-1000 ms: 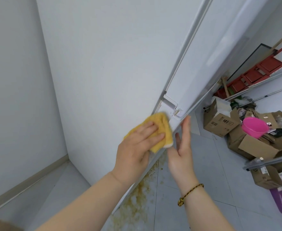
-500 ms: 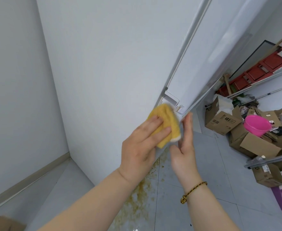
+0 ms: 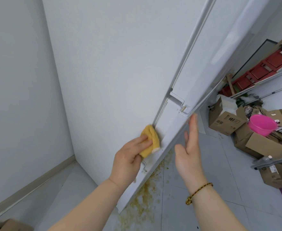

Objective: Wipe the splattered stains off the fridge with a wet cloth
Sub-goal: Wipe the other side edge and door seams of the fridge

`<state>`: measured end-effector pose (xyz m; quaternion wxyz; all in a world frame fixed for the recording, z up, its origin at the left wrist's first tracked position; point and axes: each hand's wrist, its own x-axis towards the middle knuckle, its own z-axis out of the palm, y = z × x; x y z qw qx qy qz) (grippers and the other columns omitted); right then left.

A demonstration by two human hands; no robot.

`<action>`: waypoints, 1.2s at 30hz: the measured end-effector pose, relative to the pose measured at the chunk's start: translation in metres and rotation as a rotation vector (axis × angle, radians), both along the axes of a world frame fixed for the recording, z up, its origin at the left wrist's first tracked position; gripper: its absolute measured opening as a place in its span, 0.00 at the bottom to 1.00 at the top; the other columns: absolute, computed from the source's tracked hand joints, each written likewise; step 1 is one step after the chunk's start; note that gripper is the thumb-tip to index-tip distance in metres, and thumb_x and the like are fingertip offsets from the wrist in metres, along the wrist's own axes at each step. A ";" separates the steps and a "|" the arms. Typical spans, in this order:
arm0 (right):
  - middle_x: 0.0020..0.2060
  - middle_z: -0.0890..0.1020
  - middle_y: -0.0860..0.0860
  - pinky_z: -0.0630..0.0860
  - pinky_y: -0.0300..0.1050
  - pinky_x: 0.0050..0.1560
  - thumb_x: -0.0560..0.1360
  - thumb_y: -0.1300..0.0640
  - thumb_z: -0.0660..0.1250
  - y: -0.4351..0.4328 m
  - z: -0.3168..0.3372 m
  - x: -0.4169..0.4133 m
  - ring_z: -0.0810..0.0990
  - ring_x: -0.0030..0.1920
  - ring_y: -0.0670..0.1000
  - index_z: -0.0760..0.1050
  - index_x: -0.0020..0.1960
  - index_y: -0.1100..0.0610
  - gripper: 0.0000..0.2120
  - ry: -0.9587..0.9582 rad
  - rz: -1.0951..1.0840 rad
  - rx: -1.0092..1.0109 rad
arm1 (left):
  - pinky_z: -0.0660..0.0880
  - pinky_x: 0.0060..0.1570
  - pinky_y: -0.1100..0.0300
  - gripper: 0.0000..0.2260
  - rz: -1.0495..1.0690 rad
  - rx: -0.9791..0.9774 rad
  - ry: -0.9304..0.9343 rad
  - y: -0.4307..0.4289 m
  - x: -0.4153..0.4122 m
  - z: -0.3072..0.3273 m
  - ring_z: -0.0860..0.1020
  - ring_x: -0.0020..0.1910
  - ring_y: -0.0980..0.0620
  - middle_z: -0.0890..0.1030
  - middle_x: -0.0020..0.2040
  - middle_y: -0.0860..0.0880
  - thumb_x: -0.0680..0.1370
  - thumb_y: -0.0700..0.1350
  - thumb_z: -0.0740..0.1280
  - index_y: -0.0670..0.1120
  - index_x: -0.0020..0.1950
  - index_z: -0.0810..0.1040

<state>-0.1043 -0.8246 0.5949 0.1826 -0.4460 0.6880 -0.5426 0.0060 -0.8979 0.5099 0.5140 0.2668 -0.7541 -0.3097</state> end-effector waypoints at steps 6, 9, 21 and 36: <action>0.75 0.51 0.43 0.50 0.49 0.75 0.66 0.67 0.51 0.001 -0.023 0.015 0.52 0.74 0.41 0.45 0.65 0.32 0.40 0.005 0.037 -0.036 | 0.63 0.61 0.75 0.17 0.016 -0.162 0.131 0.012 -0.025 0.031 0.72 0.58 0.53 0.70 0.61 0.49 0.72 0.35 0.54 0.49 0.57 0.72; 0.75 0.49 0.43 0.50 0.46 0.75 0.67 0.66 0.51 0.001 -0.025 0.009 0.51 0.73 0.39 0.44 0.65 0.32 0.39 -0.001 0.064 -0.020 | 0.65 0.63 0.72 0.12 0.020 -0.254 0.141 0.012 -0.031 0.001 0.72 0.58 0.49 0.71 0.59 0.47 0.82 0.42 0.50 0.46 0.57 0.72; 0.75 0.51 0.42 0.53 0.32 0.72 0.65 0.67 0.49 0.005 -0.025 0.003 0.53 0.69 0.30 0.49 0.65 0.35 0.37 -0.037 0.082 -0.033 | 0.68 0.57 0.70 0.20 0.044 -0.224 -0.022 0.005 -0.003 -0.015 0.72 0.56 0.53 0.71 0.59 0.51 0.70 0.34 0.56 0.49 0.59 0.71; 0.72 0.52 0.38 0.57 0.17 0.59 0.69 0.79 0.48 0.002 -0.029 0.002 0.56 0.60 0.19 0.46 0.65 0.35 0.43 -0.070 0.083 -0.025 | 0.64 0.47 0.82 0.23 -0.035 0.489 -0.234 0.022 0.012 -0.064 0.77 0.49 0.61 0.77 0.52 0.61 0.71 0.36 0.56 0.54 0.61 0.76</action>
